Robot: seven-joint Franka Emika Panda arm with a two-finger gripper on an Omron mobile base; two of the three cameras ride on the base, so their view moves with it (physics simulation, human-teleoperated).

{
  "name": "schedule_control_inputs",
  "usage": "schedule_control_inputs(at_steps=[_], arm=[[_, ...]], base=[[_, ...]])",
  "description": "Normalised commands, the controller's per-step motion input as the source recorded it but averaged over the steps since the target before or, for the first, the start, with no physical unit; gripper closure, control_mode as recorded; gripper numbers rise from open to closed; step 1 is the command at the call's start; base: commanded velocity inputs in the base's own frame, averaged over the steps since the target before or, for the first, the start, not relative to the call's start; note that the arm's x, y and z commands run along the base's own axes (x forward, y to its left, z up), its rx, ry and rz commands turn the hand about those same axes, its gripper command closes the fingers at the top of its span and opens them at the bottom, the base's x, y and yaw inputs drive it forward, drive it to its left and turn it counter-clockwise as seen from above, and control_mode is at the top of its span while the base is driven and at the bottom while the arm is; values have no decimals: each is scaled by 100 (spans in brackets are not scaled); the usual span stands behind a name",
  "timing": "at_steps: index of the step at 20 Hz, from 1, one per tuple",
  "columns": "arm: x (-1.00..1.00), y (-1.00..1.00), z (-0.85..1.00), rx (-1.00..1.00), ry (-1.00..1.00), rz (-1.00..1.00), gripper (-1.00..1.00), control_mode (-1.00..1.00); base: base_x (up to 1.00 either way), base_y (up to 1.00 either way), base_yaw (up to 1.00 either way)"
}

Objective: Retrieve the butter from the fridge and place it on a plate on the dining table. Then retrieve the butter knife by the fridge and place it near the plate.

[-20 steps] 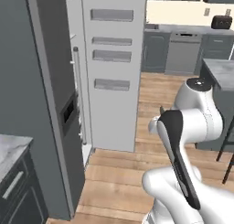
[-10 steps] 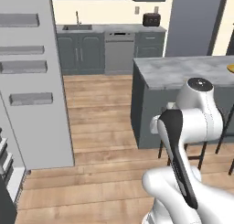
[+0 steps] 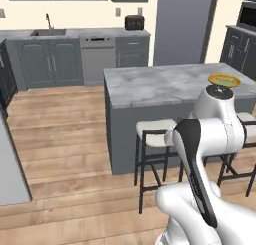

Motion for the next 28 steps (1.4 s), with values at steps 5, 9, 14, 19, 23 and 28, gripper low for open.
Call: schedule_control_inputs(at_steps=[5, 9, 14, 19, 23, 28], arm=[[0, 0, 0, 0, 0, 0, 100, 100], [0, 0, 0, 0, 0, 0, 100, 100], [0, 0, 0, 0, 0, 0, 100, 100], [0, 0, 0, 0, 0, 0, 100, 100], [0, 0, 0, 0, 0, 0, 100, 100], [0, 0, 0, 0, 0, 0, 100, 100]], base=[[27, -100, -21], [30, -100, -21], [62, -100, -12], [79, -100, -8], [73, -100, -5], [60, -100, 0]])
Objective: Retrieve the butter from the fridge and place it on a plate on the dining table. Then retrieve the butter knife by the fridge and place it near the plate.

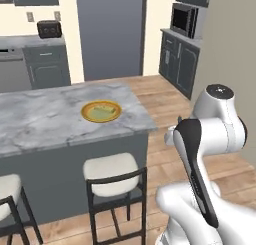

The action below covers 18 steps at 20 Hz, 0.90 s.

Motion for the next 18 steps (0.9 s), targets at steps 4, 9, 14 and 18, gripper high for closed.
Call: schedule_control_inputs(at_steps=[4, 9, 14, 18], arm=[[0, 0, 0, 0, 0, 0, 100, 100], [0, 0, 0, 0, 0, 0, 100, 100], [0, 0, 0, 0, 0, 0, 100, 100], [0, 0, 0, 0, 0, 0, 100, 100]], base=[[43, -81, 0], [45, -10, 22], [40, -51, 57], [18, -59, 49]])
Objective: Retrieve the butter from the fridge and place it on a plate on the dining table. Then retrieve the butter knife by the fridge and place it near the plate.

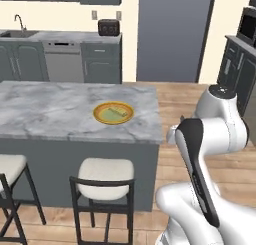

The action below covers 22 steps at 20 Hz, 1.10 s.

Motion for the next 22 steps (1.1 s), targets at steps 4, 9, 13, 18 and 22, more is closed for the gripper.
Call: schedule_control_inputs(at_steps=[4, 9, 13, 18, 22], arm=[[0, 0, 0, 0, 0, 0, 100, 100], [0, 0, 0, 0, 0, 0, 100, 100], [0, 0, 0, 0, 0, 0, 100, 100], [0, 0, 0, 0, 0, 0, 100, 100], [0, 0, 0, 0, 0, 0, 100, 100]], base=[[78, -45, 19], [91, -17, 1], [97, -34, 6], [100, -19, 2], [90, 15, -14]])
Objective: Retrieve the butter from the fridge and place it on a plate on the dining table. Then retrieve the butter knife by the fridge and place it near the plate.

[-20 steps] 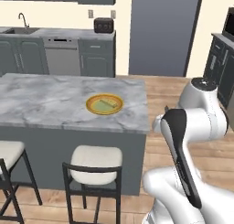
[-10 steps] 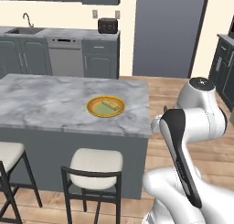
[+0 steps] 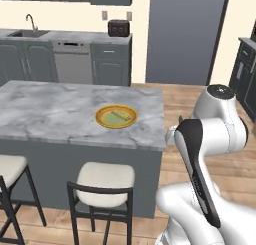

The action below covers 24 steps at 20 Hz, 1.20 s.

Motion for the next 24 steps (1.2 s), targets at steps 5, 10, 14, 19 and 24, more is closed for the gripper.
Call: schedule_control_inputs(at_steps=[5, 10, 14, 19, 24], arm=[[0, 0, 0, 0, 0, 0, 100, 100], [10, 0, 0, 0, 0, 0, 100, -100], [71, 0, 0, 0, 0, 0, 100, -100], [90, -12, 0, 0, 0, 0, 100, -100], [98, -39, -12, 0, 1, -1, 100, -100]], base=[[33, 13, -6], [6, 0, 0], [0, 0, 0], [0, 0, 0], [0, 0, 0]])
